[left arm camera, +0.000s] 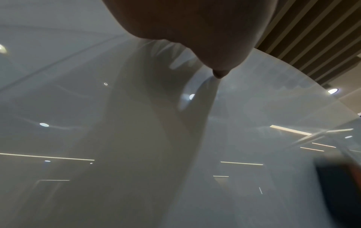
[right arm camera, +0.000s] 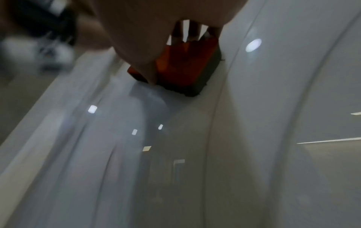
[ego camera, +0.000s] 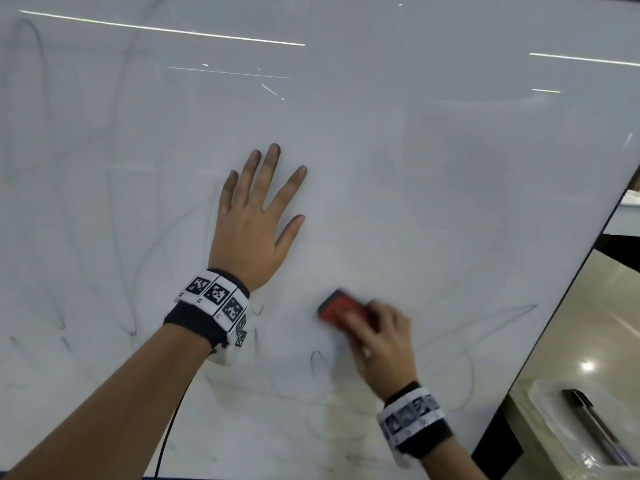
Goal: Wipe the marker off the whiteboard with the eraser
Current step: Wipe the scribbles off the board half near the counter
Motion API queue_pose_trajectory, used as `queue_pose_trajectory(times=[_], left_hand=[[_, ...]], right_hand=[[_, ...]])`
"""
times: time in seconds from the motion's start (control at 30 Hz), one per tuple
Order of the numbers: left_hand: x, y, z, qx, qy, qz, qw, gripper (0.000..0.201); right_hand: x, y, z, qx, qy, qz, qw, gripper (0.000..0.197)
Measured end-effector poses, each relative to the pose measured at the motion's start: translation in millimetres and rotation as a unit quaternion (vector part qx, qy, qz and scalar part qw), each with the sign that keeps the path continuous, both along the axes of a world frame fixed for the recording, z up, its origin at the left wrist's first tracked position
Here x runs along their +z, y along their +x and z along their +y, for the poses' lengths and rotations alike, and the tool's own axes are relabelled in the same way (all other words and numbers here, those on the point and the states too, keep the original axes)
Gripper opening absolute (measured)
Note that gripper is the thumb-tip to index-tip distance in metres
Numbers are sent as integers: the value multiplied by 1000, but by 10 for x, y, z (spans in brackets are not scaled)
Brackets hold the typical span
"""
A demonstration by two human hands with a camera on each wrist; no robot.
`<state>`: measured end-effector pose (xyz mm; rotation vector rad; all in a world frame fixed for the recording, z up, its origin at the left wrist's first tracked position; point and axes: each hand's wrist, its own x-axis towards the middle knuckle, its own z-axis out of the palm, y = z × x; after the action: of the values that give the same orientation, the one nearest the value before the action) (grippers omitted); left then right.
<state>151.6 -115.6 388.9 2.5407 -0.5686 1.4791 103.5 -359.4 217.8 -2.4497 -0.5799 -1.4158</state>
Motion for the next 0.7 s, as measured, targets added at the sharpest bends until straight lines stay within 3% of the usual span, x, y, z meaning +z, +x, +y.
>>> queue_pose_trajectory(times=[0.13, 0.2, 0.27, 0.33, 0.4, 0.47, 0.53, 0.63, 0.7], left_hand=[[-22, 6, -36, -5, -15, 3, 1000, 60], [-40, -6, -65, -5, -23, 9, 1000, 60], [-49, -10, -68, -4, -27, 8, 1000, 60], [-51, -8, -61, -1, -23, 5, 1000, 60], [-48, -2, -45, 1, -19, 5, 1000, 60], [-46, 0, -38, 1, -17, 3, 1000, 60], [-50, 2, -40, 2, -17, 0, 1000, 60], [-59, 13, -32, -2, -20, -3, 1000, 60], [-63, 24, -30, -2, -25, -9, 1000, 60]], right_hand=[[792, 83, -351, -47, 267, -101, 957, 50], [785, 116, -269, -65, 327, -106, 937, 54], [458, 97, -44, -55, 284, -74, 954, 53], [-45, 7, 121, -31, 152, -14, 988, 49], [-445, -79, 113, -27, 63, 42, 997, 45], [-461, -114, 15, -17, 69, 53, 996, 44], [-187, -87, -98, -19, 158, 18, 987, 44], [538, 32, -310, -62, 347, -60, 934, 55], [947, 59, -252, -54, 368, -60, 926, 59]])
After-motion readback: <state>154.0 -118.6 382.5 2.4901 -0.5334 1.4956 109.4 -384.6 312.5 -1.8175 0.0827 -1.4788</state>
